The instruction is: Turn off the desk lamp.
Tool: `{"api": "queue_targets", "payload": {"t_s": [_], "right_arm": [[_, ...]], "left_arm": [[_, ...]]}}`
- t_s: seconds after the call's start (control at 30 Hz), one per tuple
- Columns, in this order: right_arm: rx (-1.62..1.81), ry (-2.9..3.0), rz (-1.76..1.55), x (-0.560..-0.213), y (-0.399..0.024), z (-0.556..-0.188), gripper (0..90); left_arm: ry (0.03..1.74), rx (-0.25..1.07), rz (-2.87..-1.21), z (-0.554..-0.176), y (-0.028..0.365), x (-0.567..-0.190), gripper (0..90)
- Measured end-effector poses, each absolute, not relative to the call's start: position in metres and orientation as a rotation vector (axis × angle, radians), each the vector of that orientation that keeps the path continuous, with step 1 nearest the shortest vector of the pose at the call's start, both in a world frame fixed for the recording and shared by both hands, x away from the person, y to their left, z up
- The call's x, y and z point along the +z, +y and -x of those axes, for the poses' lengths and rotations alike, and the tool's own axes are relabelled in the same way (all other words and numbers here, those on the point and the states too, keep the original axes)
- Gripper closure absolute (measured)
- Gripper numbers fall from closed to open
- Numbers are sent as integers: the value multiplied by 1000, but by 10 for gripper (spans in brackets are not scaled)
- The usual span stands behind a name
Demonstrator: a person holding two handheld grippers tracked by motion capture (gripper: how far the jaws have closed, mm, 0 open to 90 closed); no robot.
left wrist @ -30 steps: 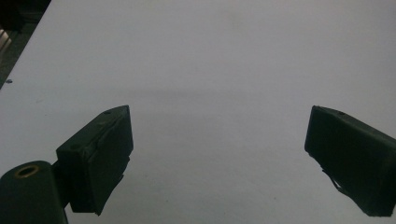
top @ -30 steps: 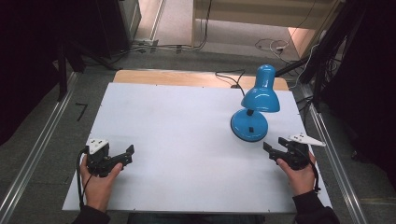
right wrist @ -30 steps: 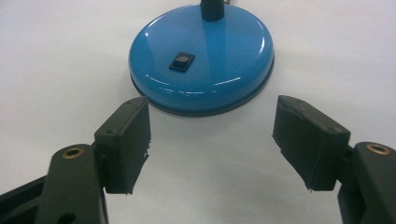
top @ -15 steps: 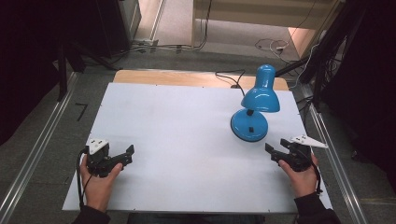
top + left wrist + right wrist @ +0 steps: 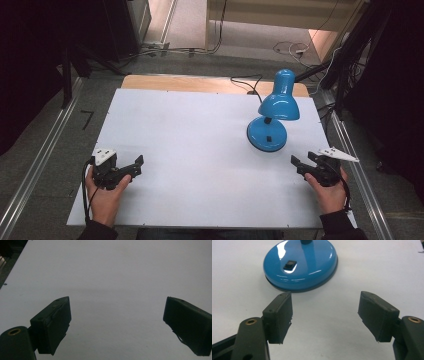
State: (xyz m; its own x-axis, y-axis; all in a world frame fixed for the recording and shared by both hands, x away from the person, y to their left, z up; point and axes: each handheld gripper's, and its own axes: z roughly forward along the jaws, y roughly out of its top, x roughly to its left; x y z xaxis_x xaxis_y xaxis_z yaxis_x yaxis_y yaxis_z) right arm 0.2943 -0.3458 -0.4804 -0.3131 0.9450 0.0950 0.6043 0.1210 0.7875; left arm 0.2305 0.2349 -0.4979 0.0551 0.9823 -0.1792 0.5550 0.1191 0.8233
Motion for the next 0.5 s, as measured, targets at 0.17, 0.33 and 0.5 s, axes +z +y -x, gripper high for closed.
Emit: {"api": "queue_targets", "payload": {"t_s": [0.17,0.33,0.5], "right_arm": [[1021,1949,-1534,-482,-354,-292,265],[994,1919,-1578,-486,-364,-288,246],[897,1912,-1571,-495,-369,-289,159]], "left_arm": [[1603,678,-1534,-230,235,-498,85],[1601,678,-1533,-230,235,-498,84],[1600,682,-1532,-230,234,-497,85]]}}
